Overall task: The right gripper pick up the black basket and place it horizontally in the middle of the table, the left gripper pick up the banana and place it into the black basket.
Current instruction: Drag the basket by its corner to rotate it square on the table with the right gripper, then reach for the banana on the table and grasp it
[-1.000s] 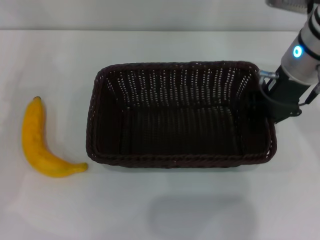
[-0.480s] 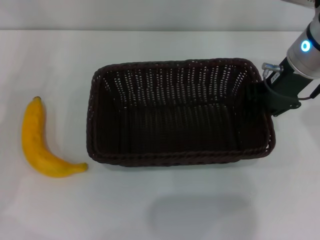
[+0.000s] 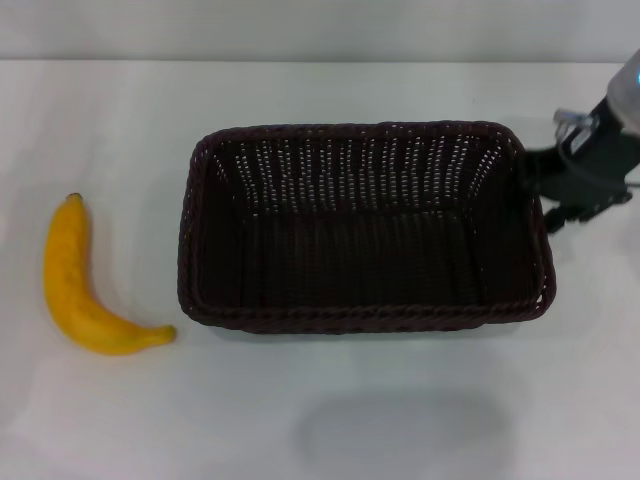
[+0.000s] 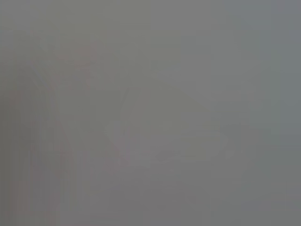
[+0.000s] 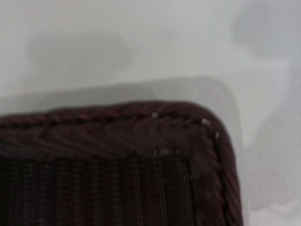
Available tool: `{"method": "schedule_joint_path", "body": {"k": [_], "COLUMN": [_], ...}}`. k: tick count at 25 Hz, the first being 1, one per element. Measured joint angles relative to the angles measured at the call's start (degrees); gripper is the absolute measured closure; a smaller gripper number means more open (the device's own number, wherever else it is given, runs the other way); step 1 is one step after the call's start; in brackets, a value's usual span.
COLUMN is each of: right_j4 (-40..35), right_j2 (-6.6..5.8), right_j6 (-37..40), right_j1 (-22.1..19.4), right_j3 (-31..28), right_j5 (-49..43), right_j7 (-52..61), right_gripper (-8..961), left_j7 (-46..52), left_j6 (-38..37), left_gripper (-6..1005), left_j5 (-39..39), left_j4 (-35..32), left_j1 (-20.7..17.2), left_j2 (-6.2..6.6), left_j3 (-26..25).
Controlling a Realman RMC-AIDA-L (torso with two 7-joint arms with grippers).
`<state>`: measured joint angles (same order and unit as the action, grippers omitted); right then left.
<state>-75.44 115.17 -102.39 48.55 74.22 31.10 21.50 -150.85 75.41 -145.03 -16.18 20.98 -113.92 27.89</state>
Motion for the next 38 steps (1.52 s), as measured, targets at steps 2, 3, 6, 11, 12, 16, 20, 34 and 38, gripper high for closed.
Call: {"method": "schedule_joint_path", "body": {"k": [2,3,6,11,12,16,20,34,38], "right_j4": [-3.10,-6.03,-13.02,-16.81,-16.50,-14.62,-10.74,46.19,52.74], "right_j2": [-0.13,-0.25,-0.18,0.02,0.02,-0.03,-0.07,-0.02,-0.15], "right_j6": [-0.58,-0.87,1.32,16.81,21.56,37.26,52.16,42.53,39.09], "right_j1": [-0.80,-1.53,-4.38,-12.08,-14.18,-21.78,-29.41,-24.92,-23.70], "right_j3": [-0.68,-1.46,-4.29,-6.45,-6.52,-7.48,-8.34,-32.62,-38.68], "right_j5": [-0.39,-1.22,-4.39,-3.76,-2.10,7.81,23.16,90.18,91.13], "right_j7": [0.22,0.22,-3.04,-15.96,-19.89,-37.08,-56.96,-154.06,-163.68], "right_gripper": [530,518,494,492,491,489,487,480,478], "left_j7": [0.22,0.42,1.12,3.78,4.88,14.04,23.21,73.44,91.86], "left_j6": [0.08,0.08,-0.17,-2.56,-3.36,-7.94,-9.18,-13.85,-13.53], "left_gripper": [131,131,131,131,131,131,131,131,131], "left_j5": [-0.04,-0.06,-0.07,2.37,3.66,11.80,18.01,53.77,66.33], "left_j4": [-0.17,-0.28,-0.44,-0.73,-0.92,-4.94,-11.52,-38.90,-46.99], "left_j1": [-0.08,-0.15,-0.26,0.07,0.21,-0.05,-2.09,-5.38,-5.05], "left_j2": [-0.07,-0.13,-0.22,-0.27,-0.25,-0.44,-2.01,-4.55,-4.45], "left_j3": [-0.03,-0.03,0.04,0.18,0.22,0.24,0.25,0.25,2.22]}}
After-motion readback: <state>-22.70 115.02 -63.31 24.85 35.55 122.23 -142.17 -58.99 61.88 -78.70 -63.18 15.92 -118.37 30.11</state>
